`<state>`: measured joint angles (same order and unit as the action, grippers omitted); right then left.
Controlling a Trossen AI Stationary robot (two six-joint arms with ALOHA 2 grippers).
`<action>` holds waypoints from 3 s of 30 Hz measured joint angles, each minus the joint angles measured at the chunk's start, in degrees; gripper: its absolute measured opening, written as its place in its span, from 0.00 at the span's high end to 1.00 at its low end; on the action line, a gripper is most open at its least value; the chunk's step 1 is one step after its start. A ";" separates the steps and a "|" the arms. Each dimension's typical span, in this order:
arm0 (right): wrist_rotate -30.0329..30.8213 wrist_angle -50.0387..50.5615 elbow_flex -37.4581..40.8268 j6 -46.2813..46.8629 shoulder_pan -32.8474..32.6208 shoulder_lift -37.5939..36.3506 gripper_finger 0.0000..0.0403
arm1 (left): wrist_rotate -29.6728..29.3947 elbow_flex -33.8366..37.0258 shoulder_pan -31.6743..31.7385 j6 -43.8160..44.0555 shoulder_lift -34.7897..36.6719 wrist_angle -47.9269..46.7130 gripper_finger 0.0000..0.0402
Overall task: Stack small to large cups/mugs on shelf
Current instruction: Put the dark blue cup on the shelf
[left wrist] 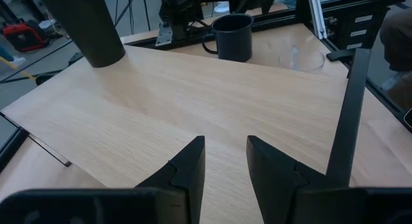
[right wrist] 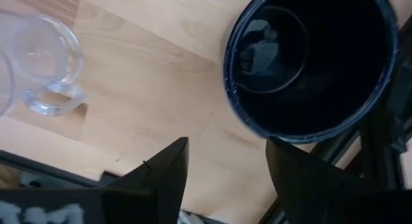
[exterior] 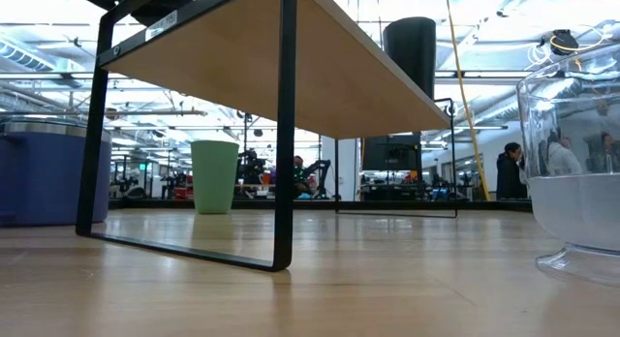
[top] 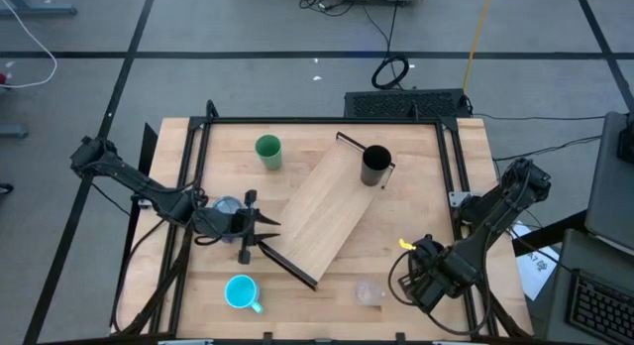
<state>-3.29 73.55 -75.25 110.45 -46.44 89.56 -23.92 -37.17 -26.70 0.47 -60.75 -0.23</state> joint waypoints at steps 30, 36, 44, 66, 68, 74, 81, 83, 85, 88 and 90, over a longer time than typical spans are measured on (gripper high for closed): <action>-0.04 -6.41 9.84 -15.60 7.10 0.04 0.57 | 0.07 0.00 0.00 -0.61 0.00 0.03 0.71; -0.04 -7.17 9.84 -15.63 7.08 0.02 0.69 | 0.07 0.00 0.00 -0.64 0.00 0.03 0.71; -0.04 -7.56 9.84 -15.42 7.08 0.03 0.85 | 0.07 0.00 0.00 -0.75 0.00 0.02 0.71; -0.01 -8.22 8.18 -16.87 6.67 0.04 0.95 | 0.07 0.02 0.00 -0.70 0.00 -0.10 0.71; 0.01 -7.27 7.56 -16.87 6.39 0.04 0.95 | 0.07 0.02 0.00 -0.70 0.00 -0.11 0.71; 0.06 -3.99 4.96 -15.41 5.10 0.04 0.96 | 0.07 0.07 0.00 -0.70 0.00 -0.15 0.71; 0.38 -3.34 3.52 -14.87 4.66 0.04 0.96 | 0.07 0.07 -0.02 -0.70 0.01 -0.16 0.71; 0.48 -3.18 3.52 -14.94 4.49 0.04 0.96 | 0.07 0.07 -0.02 -0.68 0.00 -0.17 0.71; 0.89 -3.21 3.52 -15.00 4.42 0.04 0.96 | 0.07 0.07 -0.01 -0.67 0.01 -0.17 0.71; 1.97 -3.37 3.52 -15.40 4.31 0.04 0.96 | 0.07 0.07 0.00 -0.66 0.00 -0.17 0.71; 1.93 -3.63 3.52 -15.83 4.31 0.04 0.97 | 0.07 0.07 -0.02 -0.66 0.02 -0.16 0.71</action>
<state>-1.37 69.92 -71.72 94.62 -42.13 89.60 -23.86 -37.10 -26.72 -0.19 -60.73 -0.39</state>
